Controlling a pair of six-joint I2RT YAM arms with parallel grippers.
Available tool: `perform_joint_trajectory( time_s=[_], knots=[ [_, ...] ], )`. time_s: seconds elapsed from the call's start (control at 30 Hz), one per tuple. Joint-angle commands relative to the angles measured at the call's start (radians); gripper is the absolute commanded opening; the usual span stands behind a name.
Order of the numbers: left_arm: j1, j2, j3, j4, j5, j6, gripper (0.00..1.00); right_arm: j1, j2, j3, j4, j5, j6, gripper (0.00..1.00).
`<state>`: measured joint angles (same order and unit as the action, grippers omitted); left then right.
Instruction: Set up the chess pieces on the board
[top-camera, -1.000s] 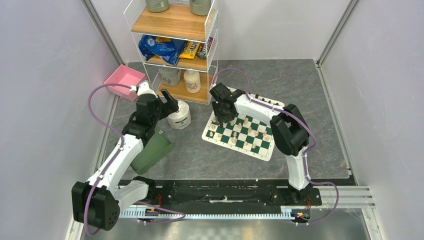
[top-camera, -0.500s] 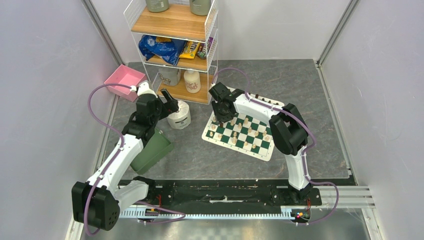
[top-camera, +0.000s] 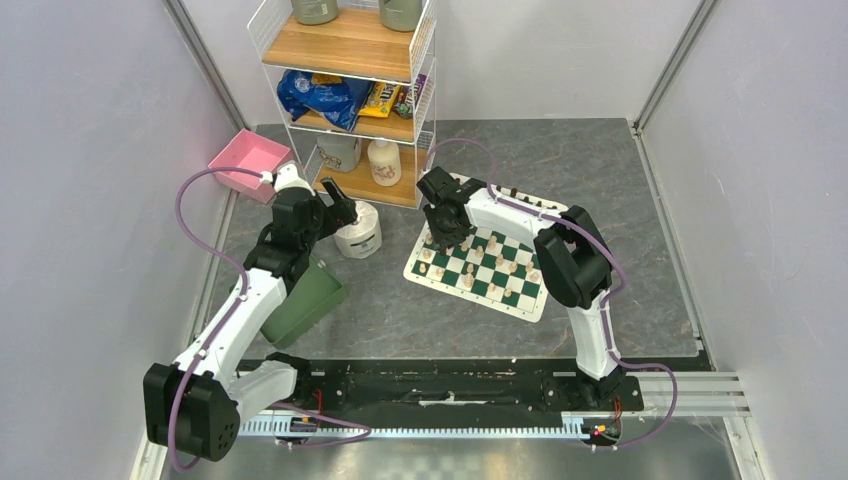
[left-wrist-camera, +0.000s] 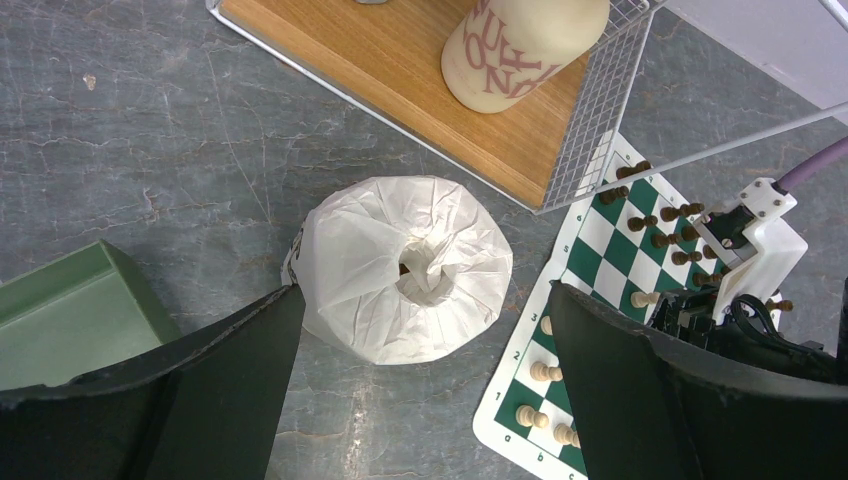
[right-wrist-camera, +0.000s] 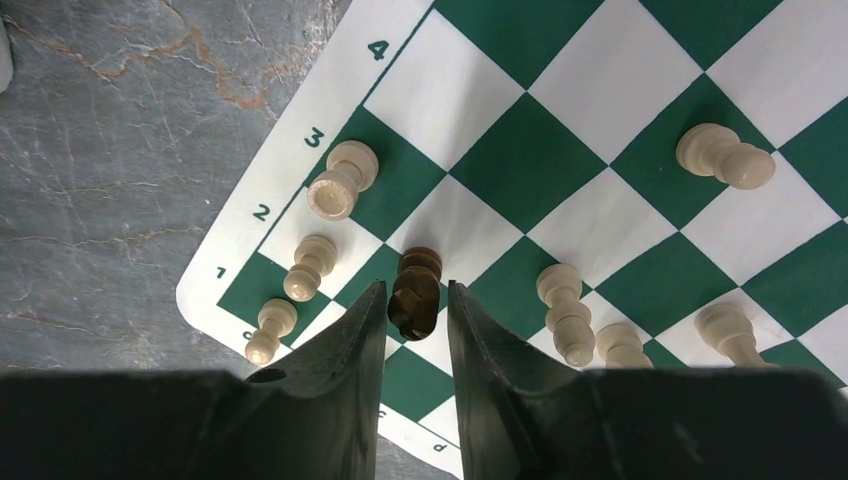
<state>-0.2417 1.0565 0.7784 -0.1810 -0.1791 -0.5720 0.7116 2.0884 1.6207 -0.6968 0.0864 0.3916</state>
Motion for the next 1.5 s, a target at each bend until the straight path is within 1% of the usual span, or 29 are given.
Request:
perform_joint_trajectory(
  time_s=[0.0, 0.27, 0.4, 0.5, 0.77, 1.0, 1.3, 1.47],
  knots=[
    [0.007, -0.012, -0.005, 0.029, -0.002, -0.008, 1.00, 0.004, 0.003, 0.042, -0.004, 0.014, -0.010, 0.36],
    [0.008, -0.013, -0.007, 0.029, -0.002, -0.008, 1.00, 0.004, -0.028, 0.027, -0.004, 0.026, -0.010, 0.27],
    [0.008, -0.011, -0.005, 0.031, 0.001, -0.010, 1.00, 0.004, -0.065, 0.023, -0.003, 0.056, -0.009, 0.22],
    [0.008, -0.012, -0.007, 0.031, -0.001, -0.010, 1.00, 0.003, -0.093, 0.022, 0.000, 0.084, -0.011, 0.21],
    [0.009, -0.014, -0.008, 0.029, -0.003, -0.006, 1.00, -0.028, -0.138, 0.017, 0.000, 0.122, -0.018, 0.21],
    [0.010, -0.014, -0.008, 0.028, -0.003, -0.007, 1.00, -0.088, -0.157, 0.027, 0.000, 0.134, -0.033, 0.21],
    [0.010, -0.011, 0.000, 0.032, 0.001, -0.008, 1.00, -0.208, -0.085, 0.121, 0.000, 0.139, -0.049, 0.21],
    [0.010, -0.009, 0.008, 0.031, 0.001, -0.006, 1.00, -0.237, -0.038, 0.197, 0.004, 0.129, -0.061, 0.21]
  ],
)
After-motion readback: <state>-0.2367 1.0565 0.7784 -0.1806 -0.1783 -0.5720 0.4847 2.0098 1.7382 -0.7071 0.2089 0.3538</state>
